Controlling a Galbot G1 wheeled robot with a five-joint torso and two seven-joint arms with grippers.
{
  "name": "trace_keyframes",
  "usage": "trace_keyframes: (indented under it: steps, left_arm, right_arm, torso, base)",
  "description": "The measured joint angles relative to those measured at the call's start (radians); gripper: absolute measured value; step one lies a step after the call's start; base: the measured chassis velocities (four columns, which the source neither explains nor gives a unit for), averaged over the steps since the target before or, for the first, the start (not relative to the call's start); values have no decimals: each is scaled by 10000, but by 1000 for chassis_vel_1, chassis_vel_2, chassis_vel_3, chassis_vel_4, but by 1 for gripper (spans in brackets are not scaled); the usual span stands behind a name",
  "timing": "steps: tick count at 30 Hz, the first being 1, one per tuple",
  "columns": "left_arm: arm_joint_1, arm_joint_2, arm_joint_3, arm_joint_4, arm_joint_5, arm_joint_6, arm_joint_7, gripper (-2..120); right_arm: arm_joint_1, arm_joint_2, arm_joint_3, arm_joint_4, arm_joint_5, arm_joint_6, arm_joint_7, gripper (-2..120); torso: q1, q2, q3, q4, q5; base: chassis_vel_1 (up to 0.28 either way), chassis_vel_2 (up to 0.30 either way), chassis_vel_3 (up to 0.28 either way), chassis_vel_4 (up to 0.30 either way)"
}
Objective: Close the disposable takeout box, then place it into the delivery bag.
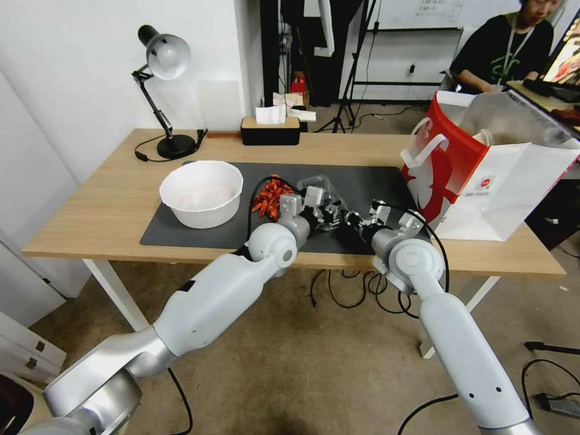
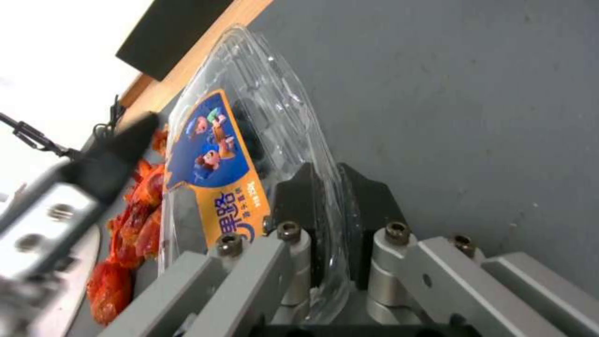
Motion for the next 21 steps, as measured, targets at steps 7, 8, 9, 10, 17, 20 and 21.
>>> trace_keyframes:
  steps: [7, 8, 9, 10, 17, 20, 21]
  left_arm:
    - [268, 661, -628, -892, -168, 89, -140, 31]
    - [501, 896, -865, -1272, -192, 100, -154, 31]
    - [735, 1102, -1063, -1581, -201, 105, -160, 31]
    - [963, 1256, -1237, -1816, -202, 105, -165, 31]
    - [2566, 2077, -2624, -3252, -74, 29, -110, 31]
    - [3307, 2335, -3340, -3783, 88, -64, -30, 31]
    - [3689, 2430, -3688, -3994, 211, -124, -2, 31]
  right_arm:
    - [76, 19, -89, -53, -282, 49, -136, 6]
    - [85, 19, -103, -53, -350, 73, -183, 6]
    - [87, 12, -107, -38, -385, 88, -212, 6]
    - [87, 0, -109, -21, -412, 99, -241, 6]
    - [78, -104, -130, 47, -639, 237, -515, 6]
    - [69, -114, -152, 75, -665, 253, -570, 6]
    - [67, -114, -169, 85, -683, 255, -592, 6]
  torso:
    - [1, 0, 0, 0, -1]
    - [1, 0, 0, 0, -1]
    - [0, 1, -2, 0, -1]
    - [0, 0, -1, 1, 1]
    - [-2, 2, -2, -1, -2]
    - [-2, 3, -2, -2, 2]
    - [-1, 2, -2, 0, -2]
  base:
    - [0, 0, 0, 0]
    - [0, 0, 0, 0]
    - [0, 0, 0, 0]
    - [0, 0, 0, 0]
    - [0, 0, 0, 0]
    - [0, 0, 0, 0]
    - [0, 0, 0, 0]
